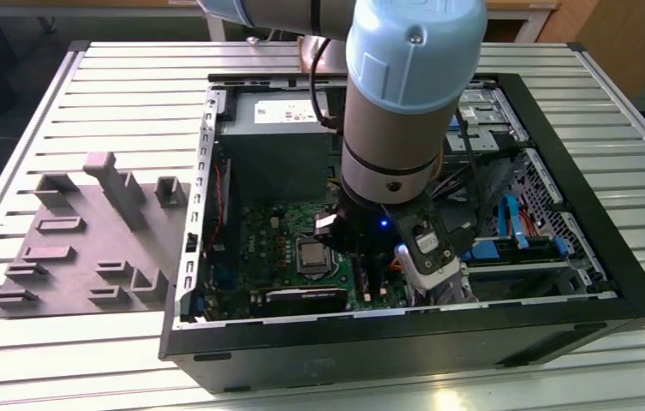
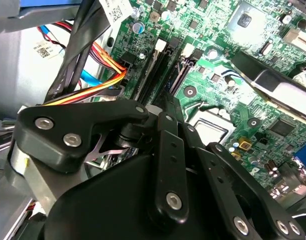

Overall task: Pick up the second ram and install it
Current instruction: 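Press down the second ram until it locks into place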

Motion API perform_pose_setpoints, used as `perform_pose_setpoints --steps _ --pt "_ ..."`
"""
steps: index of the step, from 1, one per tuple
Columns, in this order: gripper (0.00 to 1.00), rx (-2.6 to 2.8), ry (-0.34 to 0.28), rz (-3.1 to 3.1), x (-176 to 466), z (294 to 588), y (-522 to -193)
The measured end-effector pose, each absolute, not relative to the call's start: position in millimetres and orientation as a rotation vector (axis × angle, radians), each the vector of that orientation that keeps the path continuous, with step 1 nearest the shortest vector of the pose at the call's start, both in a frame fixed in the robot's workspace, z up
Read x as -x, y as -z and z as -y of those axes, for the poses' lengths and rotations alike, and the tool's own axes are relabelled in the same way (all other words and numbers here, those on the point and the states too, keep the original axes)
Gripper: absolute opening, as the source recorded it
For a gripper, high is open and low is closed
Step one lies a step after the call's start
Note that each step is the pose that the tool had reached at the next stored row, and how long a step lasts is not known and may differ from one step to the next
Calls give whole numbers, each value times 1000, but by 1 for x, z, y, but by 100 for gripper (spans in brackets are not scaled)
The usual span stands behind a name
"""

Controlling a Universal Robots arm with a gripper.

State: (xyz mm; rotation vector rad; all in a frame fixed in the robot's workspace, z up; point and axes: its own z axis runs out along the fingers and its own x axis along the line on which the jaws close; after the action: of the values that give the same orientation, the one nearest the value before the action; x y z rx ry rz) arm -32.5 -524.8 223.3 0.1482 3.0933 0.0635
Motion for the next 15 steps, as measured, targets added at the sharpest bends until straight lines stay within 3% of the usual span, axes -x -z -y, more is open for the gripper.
perform_pose_setpoints --steps 15 --pt "11 -148 -64 -3093 32 525 -218"
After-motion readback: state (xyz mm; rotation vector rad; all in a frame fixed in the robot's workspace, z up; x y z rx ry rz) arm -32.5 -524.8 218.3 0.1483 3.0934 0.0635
